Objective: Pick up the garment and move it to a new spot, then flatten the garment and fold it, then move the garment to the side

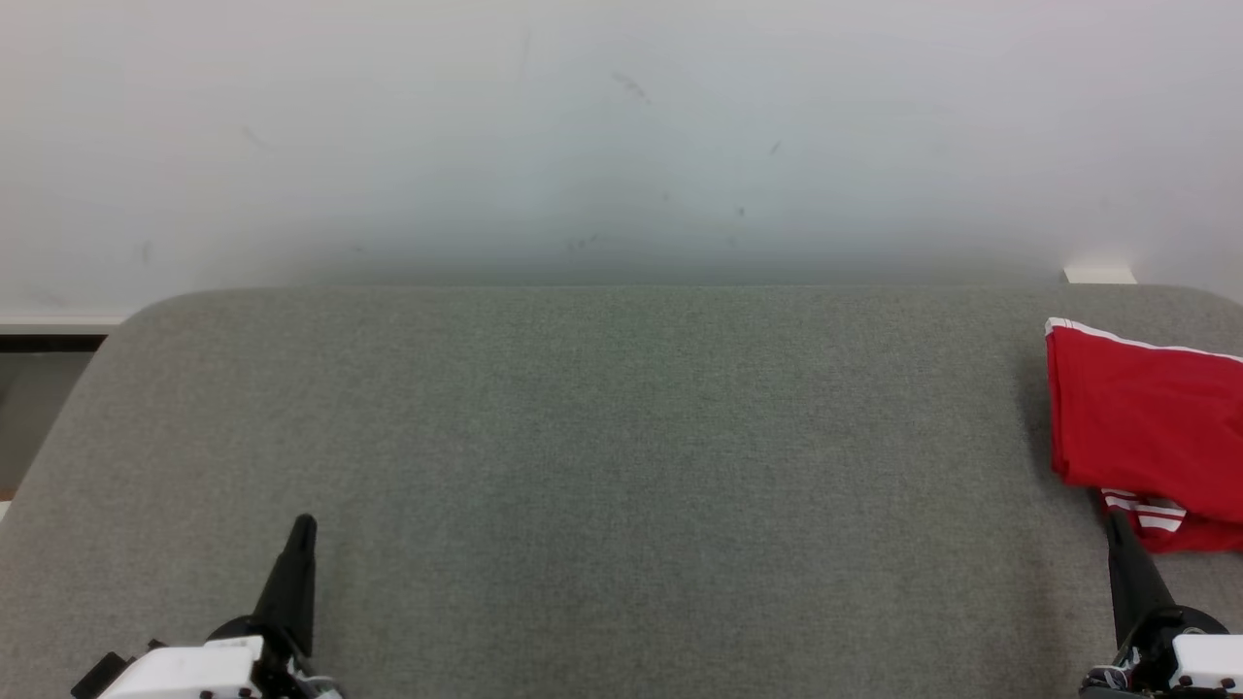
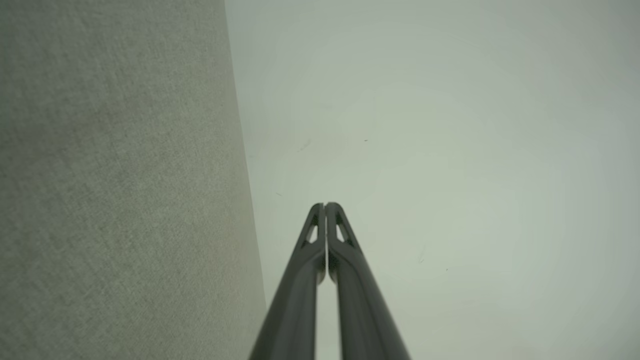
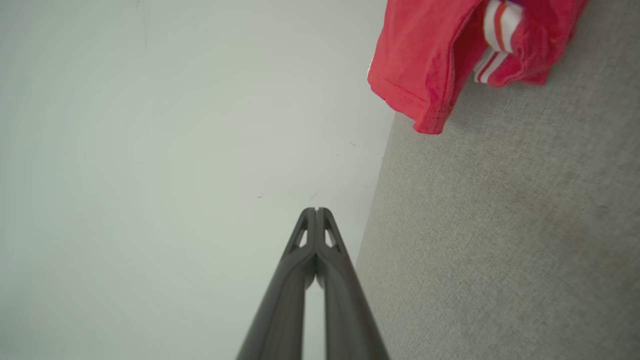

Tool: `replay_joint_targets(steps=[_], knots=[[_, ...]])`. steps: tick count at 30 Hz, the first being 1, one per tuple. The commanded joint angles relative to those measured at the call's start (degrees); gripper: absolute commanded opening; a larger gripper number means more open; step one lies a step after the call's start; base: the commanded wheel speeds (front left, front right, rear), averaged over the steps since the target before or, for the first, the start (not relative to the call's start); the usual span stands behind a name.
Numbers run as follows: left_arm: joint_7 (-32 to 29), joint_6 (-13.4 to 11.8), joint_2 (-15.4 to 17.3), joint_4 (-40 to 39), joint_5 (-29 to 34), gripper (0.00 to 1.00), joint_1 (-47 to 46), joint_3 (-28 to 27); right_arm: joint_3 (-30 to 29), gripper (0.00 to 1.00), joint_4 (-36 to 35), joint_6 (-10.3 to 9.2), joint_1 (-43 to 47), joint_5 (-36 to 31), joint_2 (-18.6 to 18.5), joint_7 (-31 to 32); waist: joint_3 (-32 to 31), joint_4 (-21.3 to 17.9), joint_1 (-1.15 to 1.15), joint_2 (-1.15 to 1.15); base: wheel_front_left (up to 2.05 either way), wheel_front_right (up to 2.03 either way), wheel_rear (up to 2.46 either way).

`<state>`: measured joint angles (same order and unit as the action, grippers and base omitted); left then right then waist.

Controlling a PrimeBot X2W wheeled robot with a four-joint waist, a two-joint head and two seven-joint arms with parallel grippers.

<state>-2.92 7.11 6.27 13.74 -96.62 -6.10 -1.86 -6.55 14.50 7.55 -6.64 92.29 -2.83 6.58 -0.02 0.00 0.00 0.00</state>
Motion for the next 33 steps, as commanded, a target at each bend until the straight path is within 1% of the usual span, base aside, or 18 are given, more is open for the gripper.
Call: replay_joint_targets(steps=[1,33], knots=[[0.0,0.3,0.1,0.0,0.5,0.00,-0.5,-0.3,-0.2,0.00,0.0,-0.12,-0.5,0.1,-0.1,0.3,0.0,0.0,0.00,0.00,0.00,0.00,0.00],[-0.5,0.2,-0.2,0.0,1.0,0.00,-0.5,-0.7,-0.2,0.00,0.0,-0.12,-0.4,0.1,-0.1,0.3,0.0,0.0,0.00,0.00,0.00,0.00,0.00]])
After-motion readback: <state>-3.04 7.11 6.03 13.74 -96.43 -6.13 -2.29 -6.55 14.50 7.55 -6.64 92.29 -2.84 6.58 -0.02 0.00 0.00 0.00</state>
